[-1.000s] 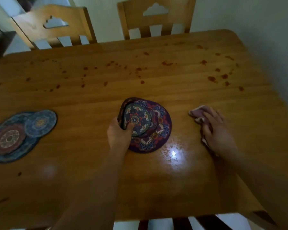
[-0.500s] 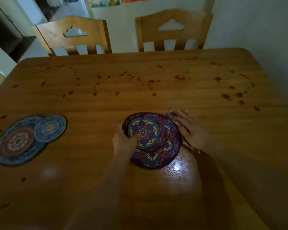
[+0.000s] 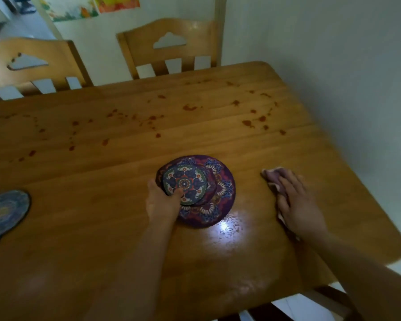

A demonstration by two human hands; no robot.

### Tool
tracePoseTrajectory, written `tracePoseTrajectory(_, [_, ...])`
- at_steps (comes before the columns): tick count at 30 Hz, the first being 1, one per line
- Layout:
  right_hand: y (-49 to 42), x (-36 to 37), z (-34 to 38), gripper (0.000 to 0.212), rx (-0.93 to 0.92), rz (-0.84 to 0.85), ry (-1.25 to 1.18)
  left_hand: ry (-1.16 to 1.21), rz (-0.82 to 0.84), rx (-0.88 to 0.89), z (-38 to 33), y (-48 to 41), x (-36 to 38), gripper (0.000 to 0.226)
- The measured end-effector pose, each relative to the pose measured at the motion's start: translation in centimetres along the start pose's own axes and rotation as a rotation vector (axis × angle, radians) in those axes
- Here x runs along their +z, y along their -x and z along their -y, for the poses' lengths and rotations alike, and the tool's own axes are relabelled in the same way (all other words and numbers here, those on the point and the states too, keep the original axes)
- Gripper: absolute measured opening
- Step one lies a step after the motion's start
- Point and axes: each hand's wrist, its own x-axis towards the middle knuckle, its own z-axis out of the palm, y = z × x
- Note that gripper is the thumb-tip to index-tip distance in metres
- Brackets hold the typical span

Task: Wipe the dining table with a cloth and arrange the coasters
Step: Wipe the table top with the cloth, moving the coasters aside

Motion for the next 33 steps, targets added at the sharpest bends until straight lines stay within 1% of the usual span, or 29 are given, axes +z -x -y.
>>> tracePoseTrajectory(2, [0.4,-0.7,-1.5,0.049,0.017,0.036,0.004,0.024,0.039,0.006,-1.3,1.1,2.2,0.081])
tracePoseTrajectory(4, [0.4,-1.6,-2.7,0.047,-0.006,0.015,0.041,0.043,0.067,0.019,-2.3,2.0,3.9,0.080])
tracePoseTrajectory(8, [-1.8,-3.2,-5.4,0.042,0.049,-0.020,0.021,0.064,0.092,0.044,-3.5,3.2,6.3,0.081])
tracePoseTrajectory(11, [-4.7,-3.6,-8.3,0.056,0.142,0.061,0.122,0.062,0.096,0.075,-3.3,3.6,6.5,0.076])
tracePoseTrajectory(13, [-5.5,-4.0,-9.9,0.063,0.217,0.138,0.173,-0.017,0.093,0.103,-2.5,3.6,5.8,0.067])
tracePoseTrajectory(14, [-5.1,-4.3,-10.3,0.066,0.232,0.147,0.179,-0.063,0.087,0.111,-1.7,3.5,5.2,0.061])
tracePoseTrajectory(17, [-0.9,-5.3,-10.0,0.067,0.247,0.066,0.190,-0.136,0.036,0.140,1.5,3.2,2.5,0.043])
tracePoseTrajectory(20, [3.7,-4.8,-7.7,0.064,0.486,0.023,0.155,-0.193,-0.033,0.118,4.7,3.7,0.2,0.040])
tracePoseTrajectory(22, [5.7,-3.3,-4.8,0.063,0.632,0.066,0.136,-0.209,-0.019,0.092,6.0,4.6,-0.5,0.041])
tracePoseTrajectory(23, [6.5,-2.6,-2.9,0.063,0.657,0.089,0.123,-0.213,0.000,0.089,6.2,5.0,-0.8,0.043])
tracePoseTrajectory(24, [7.3,-1.8,-1.0,0.063,0.633,0.101,0.110,-0.212,0.016,0.091,6.3,5.5,-1.0,0.046])
tracePoseTrajectory(26, [9.1,-0.1,3.0,0.065,0.500,0.109,0.101,-0.217,0.050,0.104,6.7,6.1,-1.3,0.054])
tracePoseTrajectory(28, [10.4,1.1,6.8,0.066,0.373,0.161,0.107,-0.221,0.072,0.110,7.4,6.5,-1.6,0.059])
tracePoseTrajectory(30, [11.3,2.3,9.9,0.066,0.283,0.215,0.131,-0.215,0.100,0.127,7.9,7.0,-2.0,0.056])
tracePoseTrajectory(33, [12.2,3.9,13.7,0.068,0.152,0.237,0.166,-0.204,0.161,0.183,8.3,7.4,-3.2,0.051])
